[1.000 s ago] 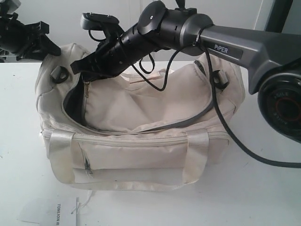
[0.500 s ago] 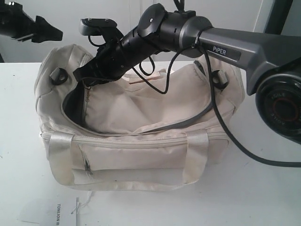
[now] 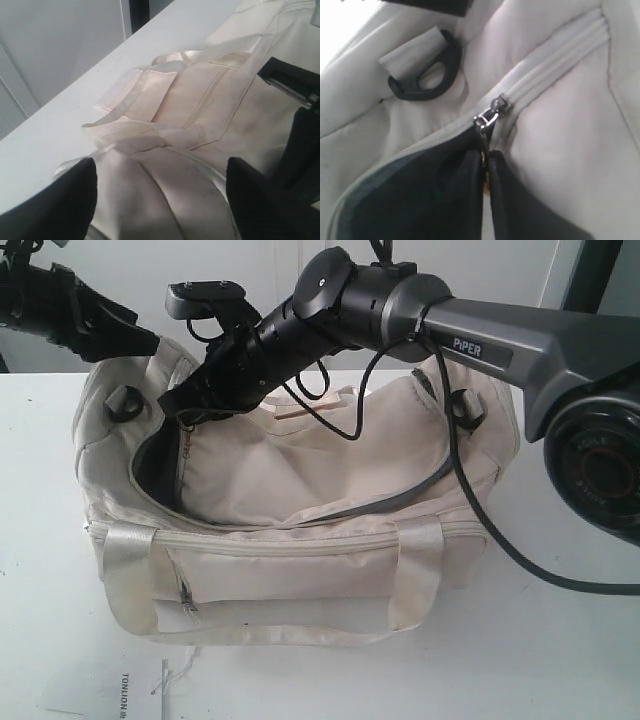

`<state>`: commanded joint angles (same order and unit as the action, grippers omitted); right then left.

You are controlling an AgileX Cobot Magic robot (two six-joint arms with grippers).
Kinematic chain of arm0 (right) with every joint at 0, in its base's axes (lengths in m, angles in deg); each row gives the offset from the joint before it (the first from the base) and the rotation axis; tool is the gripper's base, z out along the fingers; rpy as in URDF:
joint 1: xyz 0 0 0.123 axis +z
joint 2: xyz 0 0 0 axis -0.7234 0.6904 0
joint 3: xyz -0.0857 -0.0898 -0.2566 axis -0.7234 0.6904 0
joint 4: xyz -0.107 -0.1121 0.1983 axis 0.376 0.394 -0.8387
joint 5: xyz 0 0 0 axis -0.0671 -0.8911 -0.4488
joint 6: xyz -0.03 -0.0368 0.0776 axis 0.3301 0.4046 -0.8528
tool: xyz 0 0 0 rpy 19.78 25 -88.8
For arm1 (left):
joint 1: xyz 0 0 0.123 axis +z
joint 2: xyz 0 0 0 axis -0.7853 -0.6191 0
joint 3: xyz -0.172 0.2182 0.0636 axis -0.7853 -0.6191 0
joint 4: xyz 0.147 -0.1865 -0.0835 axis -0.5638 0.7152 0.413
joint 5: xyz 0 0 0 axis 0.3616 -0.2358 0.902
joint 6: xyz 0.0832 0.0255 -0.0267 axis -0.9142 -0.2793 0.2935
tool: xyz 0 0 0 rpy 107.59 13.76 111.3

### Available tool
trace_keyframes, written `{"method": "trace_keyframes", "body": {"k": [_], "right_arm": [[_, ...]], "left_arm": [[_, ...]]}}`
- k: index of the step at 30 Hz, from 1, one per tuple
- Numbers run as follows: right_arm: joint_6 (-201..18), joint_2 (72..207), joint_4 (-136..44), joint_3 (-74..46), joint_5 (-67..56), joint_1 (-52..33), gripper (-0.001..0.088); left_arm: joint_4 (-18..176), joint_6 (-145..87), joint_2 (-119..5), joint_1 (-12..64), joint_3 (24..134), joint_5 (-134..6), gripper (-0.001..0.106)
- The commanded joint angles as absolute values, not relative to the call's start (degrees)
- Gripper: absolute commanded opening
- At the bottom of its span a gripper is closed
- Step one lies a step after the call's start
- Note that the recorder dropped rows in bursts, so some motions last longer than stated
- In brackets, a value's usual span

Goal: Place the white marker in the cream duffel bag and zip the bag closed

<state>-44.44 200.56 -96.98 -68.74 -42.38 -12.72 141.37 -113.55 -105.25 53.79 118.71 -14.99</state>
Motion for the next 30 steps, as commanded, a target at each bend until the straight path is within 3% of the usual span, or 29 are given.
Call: {"method": "trace_keyframes", "body": {"k": [5,8,11,15,16,30], "right_arm": [[-44.44,200.56,-96.98,-68.74,-41.98,-12.72,0.0000],[-44.44,200.56,-96.98,-68.74,-42.21,-12.72,0.0000],[-44.44,200.56,-97.09,-68.74,-42.11,-12.72,0.0000],[-44.44,200.56,-97.09,-68.74,-42.11,-12.72,0.0000],[-44.44,200.56,-97.09,-68.74,-42.21,-12.72,0.0000],[-46.19,199.44,-97.45,-68.74,-48.96,-12.72,0.0000]], "left_arm": [[140.01,-113.19,-106.01,49.69,118.71,-21.70,0.075],[135.77,-112.11,-106.29,47.58,118.71,-26.27,0.069],[131.62,-107.47,-106.53,47.01,118.71,-30.11,0.050],[131.01,-103.85,-106.53,47.01,118.71,-32.94,0.007],[131.01,-103.73,-106.53,47.01,118.71,-33.08,0.000],[131.24,-88.72,-106.53,47.01,118.71,-37.64,0.000]]}}
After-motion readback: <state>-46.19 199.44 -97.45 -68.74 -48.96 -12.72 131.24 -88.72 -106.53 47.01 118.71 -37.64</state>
